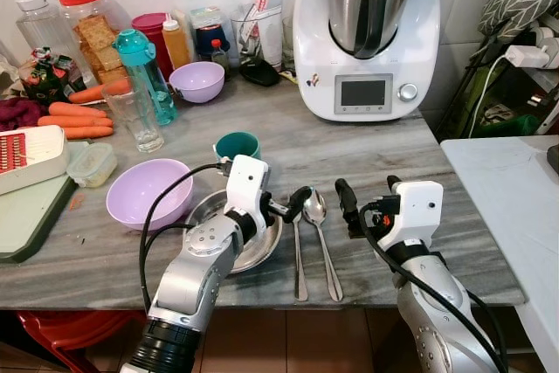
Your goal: Setting the table
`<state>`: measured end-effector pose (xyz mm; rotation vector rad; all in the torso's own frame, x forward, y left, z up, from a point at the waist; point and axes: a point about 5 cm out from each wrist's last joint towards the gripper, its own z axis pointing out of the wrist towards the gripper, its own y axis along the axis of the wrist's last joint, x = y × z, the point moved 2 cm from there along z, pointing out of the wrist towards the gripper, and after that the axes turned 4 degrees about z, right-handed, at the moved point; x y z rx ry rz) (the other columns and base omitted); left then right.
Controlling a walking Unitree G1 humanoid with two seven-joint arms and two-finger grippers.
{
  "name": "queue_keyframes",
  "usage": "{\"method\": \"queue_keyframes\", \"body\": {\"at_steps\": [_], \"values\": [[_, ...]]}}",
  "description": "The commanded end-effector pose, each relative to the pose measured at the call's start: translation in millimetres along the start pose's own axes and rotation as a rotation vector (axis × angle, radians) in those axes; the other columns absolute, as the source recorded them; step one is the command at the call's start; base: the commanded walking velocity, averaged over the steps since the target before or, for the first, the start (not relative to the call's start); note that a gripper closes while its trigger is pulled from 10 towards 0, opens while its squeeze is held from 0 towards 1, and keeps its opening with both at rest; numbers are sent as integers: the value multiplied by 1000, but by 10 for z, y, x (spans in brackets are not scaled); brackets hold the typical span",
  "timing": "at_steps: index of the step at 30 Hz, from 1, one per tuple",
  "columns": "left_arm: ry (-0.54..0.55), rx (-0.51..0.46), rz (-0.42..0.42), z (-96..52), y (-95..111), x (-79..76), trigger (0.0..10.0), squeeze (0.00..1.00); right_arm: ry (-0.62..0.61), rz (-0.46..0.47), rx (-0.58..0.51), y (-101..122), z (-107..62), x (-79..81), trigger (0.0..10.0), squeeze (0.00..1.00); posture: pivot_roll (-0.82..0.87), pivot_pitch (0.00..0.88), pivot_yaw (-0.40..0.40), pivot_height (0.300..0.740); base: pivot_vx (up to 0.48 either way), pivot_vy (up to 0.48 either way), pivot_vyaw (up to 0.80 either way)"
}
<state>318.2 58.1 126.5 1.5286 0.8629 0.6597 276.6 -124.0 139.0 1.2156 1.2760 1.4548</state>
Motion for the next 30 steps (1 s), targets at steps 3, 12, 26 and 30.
{"method": "queue_keyframes", "body": {"at_steps": [3,12,26,30], "values": [[1,1,9,-12,21,25,10000,0,14,0,-13,23,24,35,10000,0,-78,0,74,740,0,0,0],[96,-128,-9,-346,171,299,10000,0,19,3,-8,-1,40,34,10000,0,-54,0,68,740,0,0,0],[55,-183,-11,-454,221,269,10000,0,16,3,-12,-11,33,21,10000,0,-56,0,71,740,0,0,0],[160,-185,46,-563,134,450,10000,0,15,3,-12,-25,21,18,10000,0,-53,0,69,740,0,0,0]]}}
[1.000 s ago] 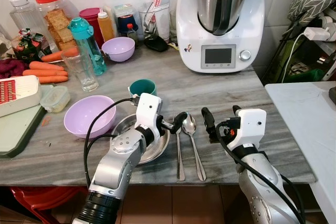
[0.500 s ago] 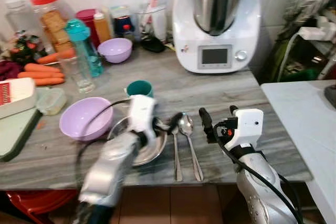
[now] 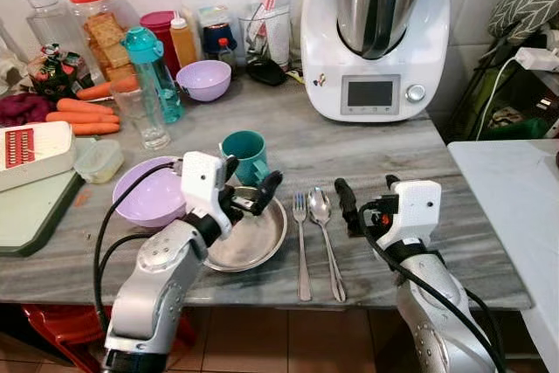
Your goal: Setting the table
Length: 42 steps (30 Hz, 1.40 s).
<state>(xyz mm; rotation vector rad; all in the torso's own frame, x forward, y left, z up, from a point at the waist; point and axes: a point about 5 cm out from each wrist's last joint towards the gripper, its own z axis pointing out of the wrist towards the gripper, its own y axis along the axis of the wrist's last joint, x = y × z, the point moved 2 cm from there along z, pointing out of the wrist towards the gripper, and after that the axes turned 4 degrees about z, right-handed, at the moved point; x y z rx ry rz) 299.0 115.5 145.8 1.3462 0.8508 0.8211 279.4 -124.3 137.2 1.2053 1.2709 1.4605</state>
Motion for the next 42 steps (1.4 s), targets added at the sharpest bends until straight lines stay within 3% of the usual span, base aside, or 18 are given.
{"method": "queue_keyframes", "body": {"at_steps": [1,6,12,18,26,34,42], "values": [[73,-14,54,-72,-6,153,10000,0,13,7,-4,-9,-9,28,10000,0,-53,0,68,740,0,0,0],[247,5,182,-266,-77,429,10000,0,25,-15,-20,17,-18,30,10000,0,-47,0,63,740,0,0,0],[282,13,190,-355,-127,463,10000,0,38,-33,-26,30,2,47,10000,0,-30,0,48,740,0,0,800],[313,-40,222,-355,-58,450,10000,0,57,-34,-32,36,27,77,10000,0,-21,0,43,740,0,0,800],[411,-34,280,-387,-68,535,10000,0,78,-57,-40,36,34,119,10000,0,-19,0,46,740,0,0,800],[409,-40,300,-291,-72,498,10000,0,77,-36,-51,53,40,107,10000,0,-26,0,44,740,0,0,800],[413,-54,276,-239,-62,477,10000,0,102,-72,-49,49,28,135,10000,0,-29,0,43,740,0,0,800]]}}
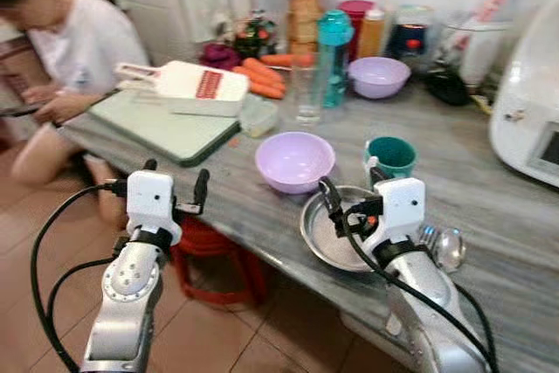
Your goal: Setting the table
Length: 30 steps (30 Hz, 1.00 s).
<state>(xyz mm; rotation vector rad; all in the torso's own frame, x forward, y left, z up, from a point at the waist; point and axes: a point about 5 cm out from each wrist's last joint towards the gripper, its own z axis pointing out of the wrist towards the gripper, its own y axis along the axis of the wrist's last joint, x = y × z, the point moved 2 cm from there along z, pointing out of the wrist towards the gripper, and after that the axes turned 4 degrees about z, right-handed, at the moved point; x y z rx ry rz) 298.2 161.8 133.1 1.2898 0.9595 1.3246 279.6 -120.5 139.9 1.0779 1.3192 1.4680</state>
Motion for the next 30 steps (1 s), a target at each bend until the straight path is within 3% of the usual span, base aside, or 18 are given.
{"method": "queue_keyframes", "body": {"at_steps": [1,12,30], "values": [[29,-11,20,27,26,69,10000,0,39,9,-18,34,27,100,10000,0,-29,0,42,740,0,0,800],[107,9,62,21,-22,165,10000,0,65,10,-14,31,37,117,10000,0,-26,0,37,740,0,0,800],[148,22,67,33,-65,144,10000,0,98,7,-7,18,46,156,10000,0,-24,0,28,740,0,0,800]]}}
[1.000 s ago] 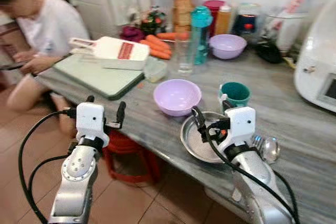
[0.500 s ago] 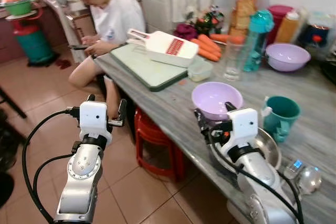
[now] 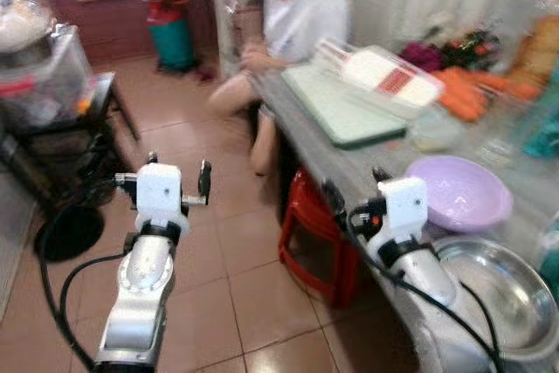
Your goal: Setting the table
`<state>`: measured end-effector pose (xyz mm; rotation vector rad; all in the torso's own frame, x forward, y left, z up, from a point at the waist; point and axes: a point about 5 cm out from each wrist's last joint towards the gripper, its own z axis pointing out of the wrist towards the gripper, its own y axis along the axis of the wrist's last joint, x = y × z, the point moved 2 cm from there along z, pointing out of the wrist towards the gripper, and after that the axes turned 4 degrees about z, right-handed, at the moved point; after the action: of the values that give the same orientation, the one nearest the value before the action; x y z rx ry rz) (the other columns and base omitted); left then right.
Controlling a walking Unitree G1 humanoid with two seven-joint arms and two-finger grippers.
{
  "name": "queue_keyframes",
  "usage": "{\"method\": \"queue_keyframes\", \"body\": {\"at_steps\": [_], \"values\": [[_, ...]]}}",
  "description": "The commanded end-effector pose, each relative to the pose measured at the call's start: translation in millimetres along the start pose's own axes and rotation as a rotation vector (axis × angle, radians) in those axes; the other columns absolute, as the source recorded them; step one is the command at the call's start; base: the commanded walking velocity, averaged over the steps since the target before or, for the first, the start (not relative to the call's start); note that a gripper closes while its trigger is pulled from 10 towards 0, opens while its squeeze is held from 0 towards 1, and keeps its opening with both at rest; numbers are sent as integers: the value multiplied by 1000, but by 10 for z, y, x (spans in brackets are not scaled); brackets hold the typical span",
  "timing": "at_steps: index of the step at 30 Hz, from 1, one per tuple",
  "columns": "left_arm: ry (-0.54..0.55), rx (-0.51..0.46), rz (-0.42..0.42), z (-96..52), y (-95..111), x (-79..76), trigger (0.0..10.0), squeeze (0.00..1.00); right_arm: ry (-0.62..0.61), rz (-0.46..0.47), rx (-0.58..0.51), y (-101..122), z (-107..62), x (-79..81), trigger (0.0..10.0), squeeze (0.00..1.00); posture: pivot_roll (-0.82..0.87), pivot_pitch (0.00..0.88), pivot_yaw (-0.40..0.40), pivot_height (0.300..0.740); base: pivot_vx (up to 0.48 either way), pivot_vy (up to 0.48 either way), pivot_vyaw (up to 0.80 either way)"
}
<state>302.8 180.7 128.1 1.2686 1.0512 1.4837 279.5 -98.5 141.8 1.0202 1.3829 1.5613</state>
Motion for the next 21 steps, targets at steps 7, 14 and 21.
{"method": "queue_keyframes", "body": {"at_steps": [7,14,21], "values": [[-6,0,9,14,4,-37,10000,0,-7,-8,-3,13,0,-48,10000,0,-19,0,31,740,0,0,800],[-24,-5,3,20,9,-58,10000,0,-25,22,-20,31,4,-66,10000,0,-18,0,35,740,0,0,571],[-52,7,-7,21,-5,-95,10000,0,-53,31,-19,31,11,-112,10000,0,-18,0,33,740,0,0,0]]}}
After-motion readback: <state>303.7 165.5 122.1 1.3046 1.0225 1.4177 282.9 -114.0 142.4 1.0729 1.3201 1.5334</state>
